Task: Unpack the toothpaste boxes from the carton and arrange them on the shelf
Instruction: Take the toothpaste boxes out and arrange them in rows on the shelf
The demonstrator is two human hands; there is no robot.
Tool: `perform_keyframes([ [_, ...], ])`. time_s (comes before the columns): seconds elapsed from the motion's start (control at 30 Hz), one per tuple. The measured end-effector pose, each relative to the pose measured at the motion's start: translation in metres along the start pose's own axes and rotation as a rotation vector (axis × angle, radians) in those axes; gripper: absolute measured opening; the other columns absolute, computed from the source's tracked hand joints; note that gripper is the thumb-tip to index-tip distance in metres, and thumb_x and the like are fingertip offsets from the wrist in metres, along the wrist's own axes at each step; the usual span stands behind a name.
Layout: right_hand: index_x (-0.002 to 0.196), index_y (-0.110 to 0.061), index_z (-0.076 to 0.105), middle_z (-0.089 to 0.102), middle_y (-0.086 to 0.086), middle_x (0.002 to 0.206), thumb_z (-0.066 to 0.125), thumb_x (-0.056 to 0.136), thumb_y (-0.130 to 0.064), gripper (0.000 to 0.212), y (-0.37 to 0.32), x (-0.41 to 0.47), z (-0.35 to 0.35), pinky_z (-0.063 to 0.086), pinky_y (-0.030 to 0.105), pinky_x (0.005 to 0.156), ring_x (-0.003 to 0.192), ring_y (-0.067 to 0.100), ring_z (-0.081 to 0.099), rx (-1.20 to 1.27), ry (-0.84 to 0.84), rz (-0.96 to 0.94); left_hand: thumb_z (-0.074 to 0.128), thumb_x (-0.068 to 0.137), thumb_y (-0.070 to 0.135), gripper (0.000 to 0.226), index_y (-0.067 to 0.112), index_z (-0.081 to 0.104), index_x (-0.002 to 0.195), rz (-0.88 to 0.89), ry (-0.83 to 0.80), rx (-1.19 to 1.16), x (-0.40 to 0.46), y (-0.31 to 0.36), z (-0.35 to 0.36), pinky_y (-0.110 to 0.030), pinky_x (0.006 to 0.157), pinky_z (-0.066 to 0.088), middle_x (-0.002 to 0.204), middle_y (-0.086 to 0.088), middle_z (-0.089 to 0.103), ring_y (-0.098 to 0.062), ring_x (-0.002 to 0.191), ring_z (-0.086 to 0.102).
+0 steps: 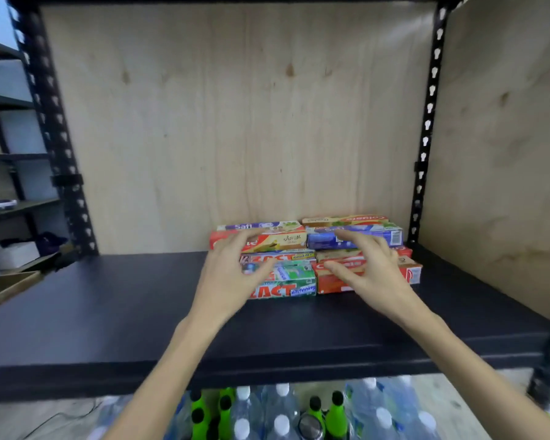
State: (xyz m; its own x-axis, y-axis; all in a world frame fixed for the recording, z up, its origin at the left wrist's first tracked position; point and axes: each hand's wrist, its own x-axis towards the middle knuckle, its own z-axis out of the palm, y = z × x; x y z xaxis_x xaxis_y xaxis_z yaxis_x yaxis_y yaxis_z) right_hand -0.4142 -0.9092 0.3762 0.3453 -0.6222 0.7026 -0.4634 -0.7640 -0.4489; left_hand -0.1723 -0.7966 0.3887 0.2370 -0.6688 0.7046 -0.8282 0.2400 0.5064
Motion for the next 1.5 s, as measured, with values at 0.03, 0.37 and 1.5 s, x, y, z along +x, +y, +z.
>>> perform_keyframes([
  [0.03, 0.139, -0.031, 0.055, 0.054, -0.021, 0.132, 0.073, 0.087, -0.047, 0.057, -0.008, -0.01, 0.0, 0.029, 0.036, 0.109, 0.131, 0.012, 0.038, 0.024, 0.0, -0.006, 0.073, 0.083, 0.05, 0.051, 0.039, 0.055, 0.13, -0.009, -0.007, -0.018, -0.014, 0.006, 0.0, -0.038, 0.1, 0.05, 0.122, 0.028, 0.057, 0.0, 0.118, 0.054],
  [0.37, 0.145, -0.029, 0.049, 0.056, -0.013, 0.127, 0.073, 0.09, -0.038, 0.06, -0.084, -0.172, 0.012, 0.032, 0.019, 0.104, 0.121, 0.01, 0.042, 0.16, 0.011, 0.045, 0.071, 0.091, 0.029, 0.055, 0.035, 0.048, 0.141, -0.024, 0.047, -0.115, -0.186, 0.055, -0.014, -0.031, 0.107, 0.037, 0.124, 0.022, 0.055, -0.011, 0.124, 0.048],
  [1.5, 0.149, -0.02, 0.037, 0.063, 0.02, 0.127, 0.08, 0.081, -0.021, 0.08, 0.087, -0.61, 0.265, 0.046, 0.053, 0.097, 0.116, 0.041, 0.055, -0.216, -0.546, 1.159, 0.077, 0.084, 0.027, 0.105, -0.001, 0.004, 0.155, -1.204, -0.773, 0.562, -0.631, -0.225, 0.115, -0.051, 0.117, 0.026, 0.155, -0.033, 0.018, -0.047, 0.144, 0.021],
])
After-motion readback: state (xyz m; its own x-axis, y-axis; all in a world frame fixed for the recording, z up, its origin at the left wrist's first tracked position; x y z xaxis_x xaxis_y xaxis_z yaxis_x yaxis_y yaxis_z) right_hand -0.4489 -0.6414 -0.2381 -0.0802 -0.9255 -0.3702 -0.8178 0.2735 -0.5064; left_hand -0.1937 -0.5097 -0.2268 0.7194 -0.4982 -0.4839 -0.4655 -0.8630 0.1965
